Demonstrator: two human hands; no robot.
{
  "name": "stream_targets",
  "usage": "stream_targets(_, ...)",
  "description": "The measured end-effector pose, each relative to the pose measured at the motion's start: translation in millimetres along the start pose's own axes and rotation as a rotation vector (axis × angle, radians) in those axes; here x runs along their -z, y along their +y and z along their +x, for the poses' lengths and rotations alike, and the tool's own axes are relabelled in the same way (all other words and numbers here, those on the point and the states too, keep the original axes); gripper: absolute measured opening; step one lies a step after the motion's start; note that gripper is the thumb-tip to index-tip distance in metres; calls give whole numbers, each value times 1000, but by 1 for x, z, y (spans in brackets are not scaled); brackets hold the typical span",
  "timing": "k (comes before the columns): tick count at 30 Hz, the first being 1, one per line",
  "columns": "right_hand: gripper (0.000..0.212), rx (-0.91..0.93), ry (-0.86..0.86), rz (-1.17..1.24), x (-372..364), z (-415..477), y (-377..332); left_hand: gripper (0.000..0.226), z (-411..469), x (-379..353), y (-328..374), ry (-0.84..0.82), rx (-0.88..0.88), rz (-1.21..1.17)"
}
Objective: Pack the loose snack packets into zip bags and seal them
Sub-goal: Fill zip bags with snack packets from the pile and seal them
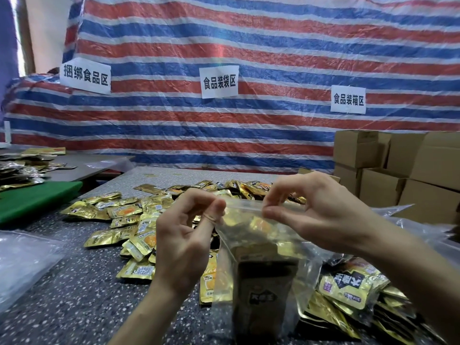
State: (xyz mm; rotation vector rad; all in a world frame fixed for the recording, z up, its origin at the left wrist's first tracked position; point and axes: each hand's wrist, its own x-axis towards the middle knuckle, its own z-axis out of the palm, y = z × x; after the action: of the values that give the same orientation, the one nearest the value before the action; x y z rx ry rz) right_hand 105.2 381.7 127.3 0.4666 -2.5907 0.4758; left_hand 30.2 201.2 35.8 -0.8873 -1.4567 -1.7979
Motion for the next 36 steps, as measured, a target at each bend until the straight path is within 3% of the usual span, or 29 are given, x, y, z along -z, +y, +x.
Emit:
stream_targets(5,25,-20,6,5,9,-8,8,10,-1,0,-1,9,8,3)
stream_targets(36,23,-96,55,29,36,-43,62,9,0,6,-10,16,18,33)
